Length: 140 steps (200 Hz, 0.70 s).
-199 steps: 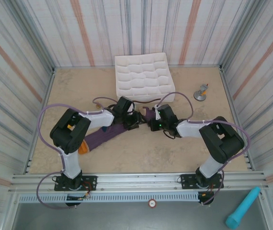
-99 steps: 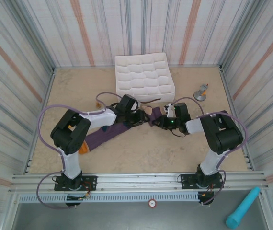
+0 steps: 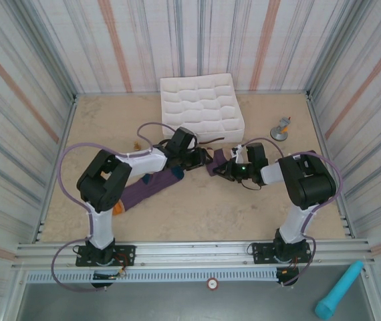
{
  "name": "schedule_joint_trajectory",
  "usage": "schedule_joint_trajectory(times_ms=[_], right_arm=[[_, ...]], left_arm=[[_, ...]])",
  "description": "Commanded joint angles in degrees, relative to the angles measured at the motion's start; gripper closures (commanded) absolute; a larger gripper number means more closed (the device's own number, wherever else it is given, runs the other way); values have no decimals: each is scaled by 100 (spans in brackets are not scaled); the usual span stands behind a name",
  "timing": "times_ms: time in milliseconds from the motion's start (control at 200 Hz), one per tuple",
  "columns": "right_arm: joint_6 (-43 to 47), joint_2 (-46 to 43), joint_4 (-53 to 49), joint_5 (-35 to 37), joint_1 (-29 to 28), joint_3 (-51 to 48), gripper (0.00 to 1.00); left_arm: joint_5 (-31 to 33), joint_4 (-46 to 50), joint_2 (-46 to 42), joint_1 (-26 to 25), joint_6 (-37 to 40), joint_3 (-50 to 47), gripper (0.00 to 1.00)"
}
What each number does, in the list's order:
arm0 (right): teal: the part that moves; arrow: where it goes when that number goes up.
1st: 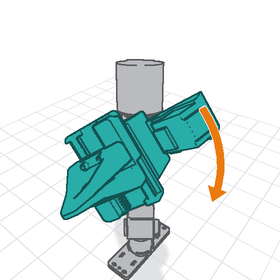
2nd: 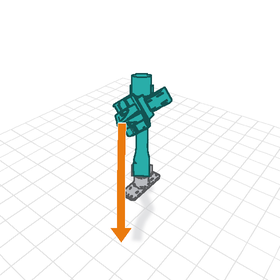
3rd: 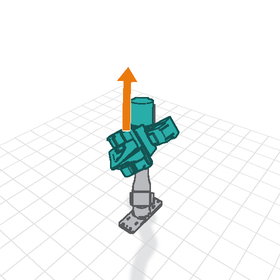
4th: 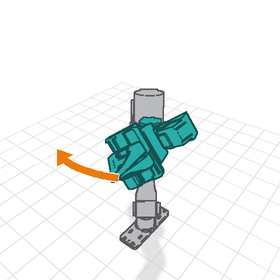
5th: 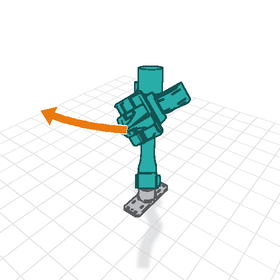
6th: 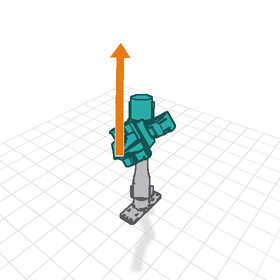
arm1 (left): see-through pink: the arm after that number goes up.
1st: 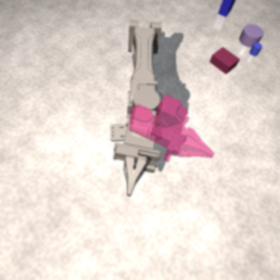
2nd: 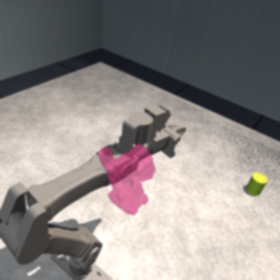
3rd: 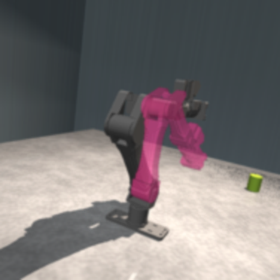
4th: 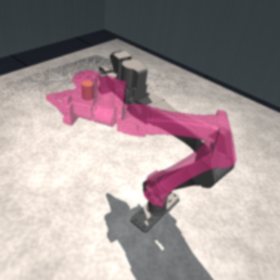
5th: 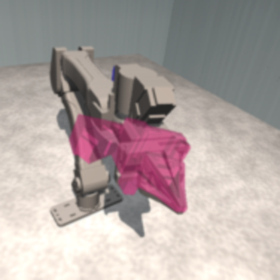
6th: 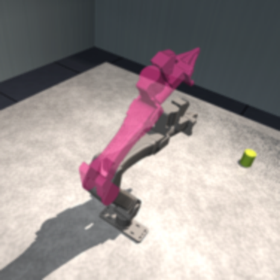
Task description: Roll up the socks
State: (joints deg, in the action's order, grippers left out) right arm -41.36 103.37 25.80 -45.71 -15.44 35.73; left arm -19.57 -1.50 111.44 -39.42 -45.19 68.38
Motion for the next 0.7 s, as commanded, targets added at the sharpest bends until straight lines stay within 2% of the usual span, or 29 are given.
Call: schedule_joint_trajectory(times_ms=[0,516,611,696], right_arm=[[-100,407,-1679,513,-25,-256,100],[141,127,-1917,417,-28,-110,100],[206,88,-1934,373,-29,-116,100],[275,36,-1947,361,-29,-132,100]], left_arm=[[188,-158,223,-31,146,205,40],[551,264,809,-53,250,807,48],[529,259,827,-48,264,871,55],[486,299,978,-48,248,905,65]])
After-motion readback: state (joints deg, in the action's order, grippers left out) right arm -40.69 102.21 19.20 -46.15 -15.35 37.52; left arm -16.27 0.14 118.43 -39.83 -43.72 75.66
